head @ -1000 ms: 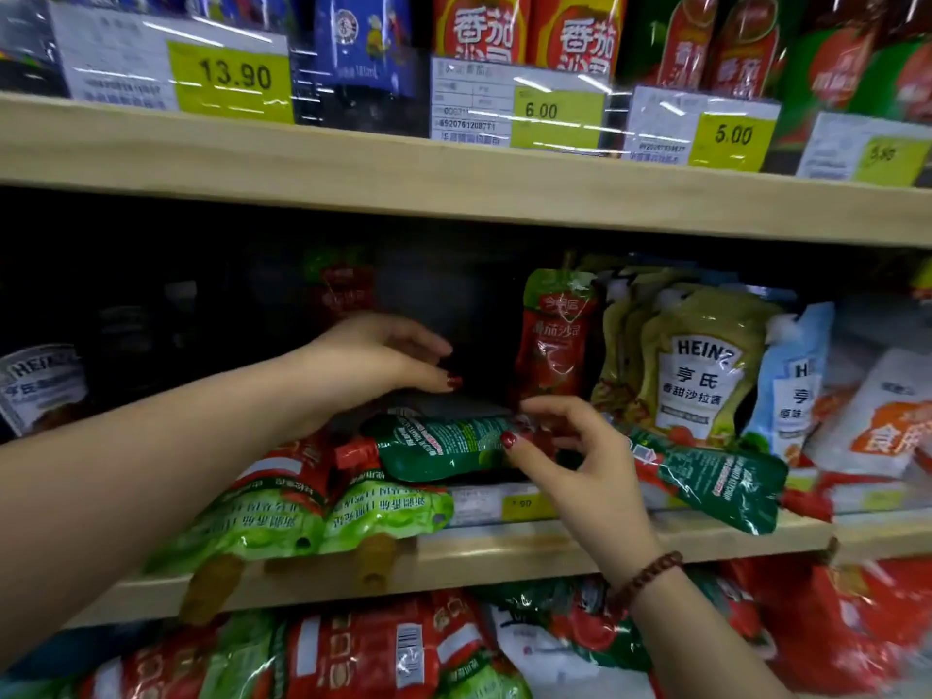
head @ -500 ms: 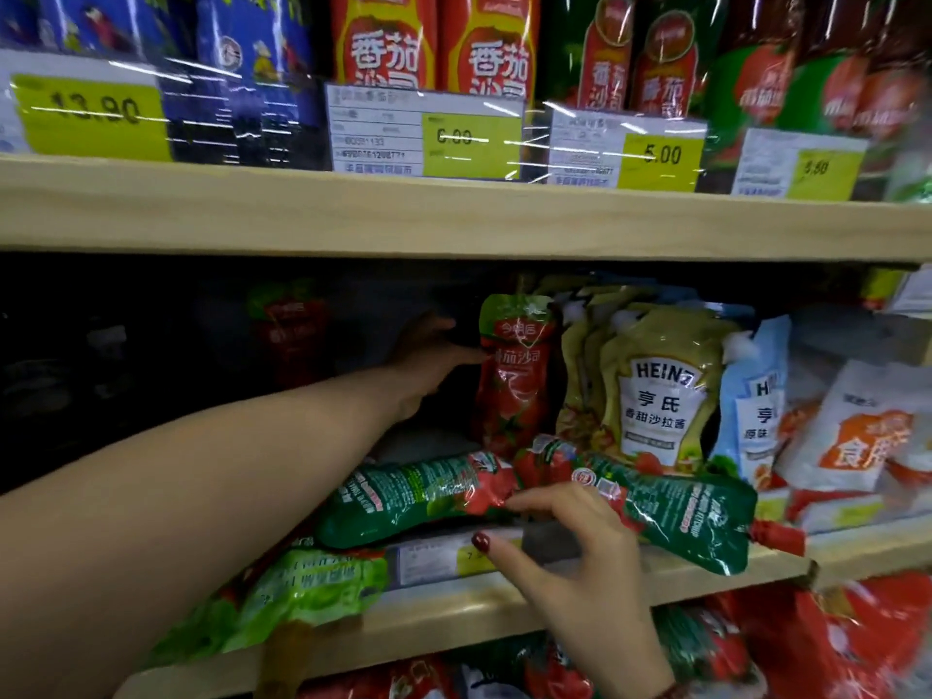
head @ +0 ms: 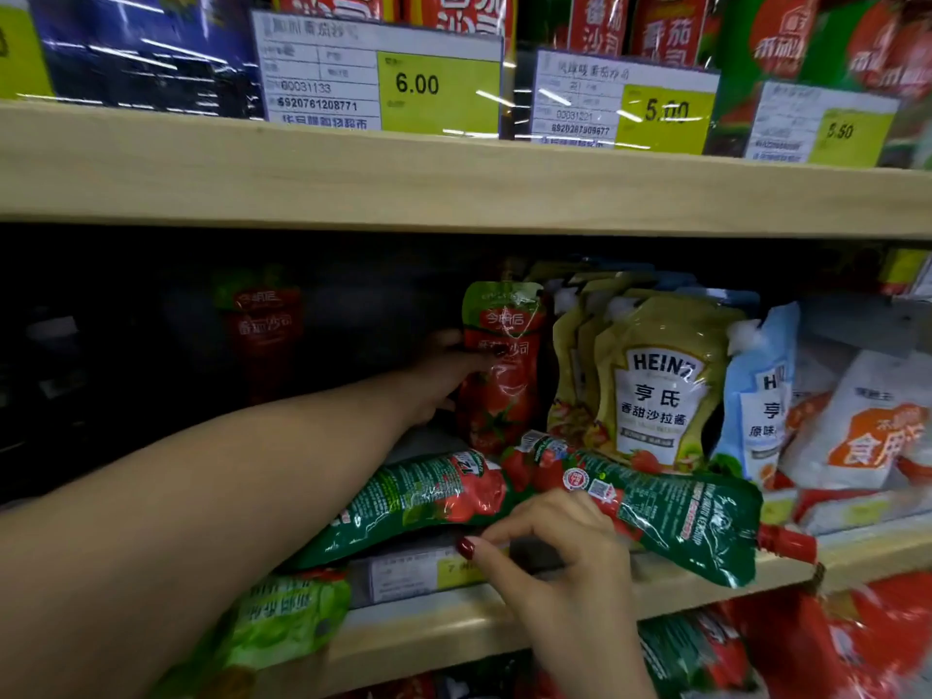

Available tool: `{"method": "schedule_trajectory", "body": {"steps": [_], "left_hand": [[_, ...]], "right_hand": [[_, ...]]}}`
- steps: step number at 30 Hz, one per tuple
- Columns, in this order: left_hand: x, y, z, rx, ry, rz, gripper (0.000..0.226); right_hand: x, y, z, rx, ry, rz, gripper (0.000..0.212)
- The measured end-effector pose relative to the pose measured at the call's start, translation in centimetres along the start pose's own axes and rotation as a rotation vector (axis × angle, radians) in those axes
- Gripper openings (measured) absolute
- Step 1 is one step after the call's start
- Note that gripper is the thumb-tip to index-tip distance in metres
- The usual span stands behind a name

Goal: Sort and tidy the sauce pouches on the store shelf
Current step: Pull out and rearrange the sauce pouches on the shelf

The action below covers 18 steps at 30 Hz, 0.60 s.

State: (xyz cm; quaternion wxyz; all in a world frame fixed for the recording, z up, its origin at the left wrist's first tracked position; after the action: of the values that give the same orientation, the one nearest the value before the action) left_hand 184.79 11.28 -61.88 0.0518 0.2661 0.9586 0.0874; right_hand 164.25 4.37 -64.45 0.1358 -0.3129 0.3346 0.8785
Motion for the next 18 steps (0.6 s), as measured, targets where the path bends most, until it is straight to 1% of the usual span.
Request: {"method": "schedule_trajectory", "body": {"steps": [5,8,13,15,18], "left_hand": [[0.2,0.0,-0.4,-0.017,-0.016,0.006,0.015],[0.7,0.2,-0.6,-0.015,-0.014,-0.016,0.021],[2.2,1.8,-1.6,0.094,-0.048,-0.068,0.029],[3.1,3.0,-2.4,0.125,-0.075,-0.083,0.026],[4.8,5.2,-3.3,0.133,-0.088,-0.113,0.016]], "right_hand": [[0.2,-0.1,-0.1,-0.018,-0.029,0.009,0.019],[0.2,0.0,0.2,-0.008,-0.031,0.009,0.019],[0.3,0.0,0.3,-0.009,-0.036,0.021,0.017],[0.3,-0.1,0.1,-0.002,-0.061,0.042,0.015],[0.0,-0.1,-0.1,0.001,-0.132,0.108,0.016]]}}
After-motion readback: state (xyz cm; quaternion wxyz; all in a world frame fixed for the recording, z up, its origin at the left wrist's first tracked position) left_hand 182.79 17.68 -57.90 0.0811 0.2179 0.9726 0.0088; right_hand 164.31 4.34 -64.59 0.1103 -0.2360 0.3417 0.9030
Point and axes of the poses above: each hand's wrist, its own x-axis away from the middle knuckle, its own y-axis out of the back of the hand, z = x × y, the point moved 9 cm from there along -x, towards the middle knuckle, and after that the axes turned 12 degrees about z, right-handed, at the moved point
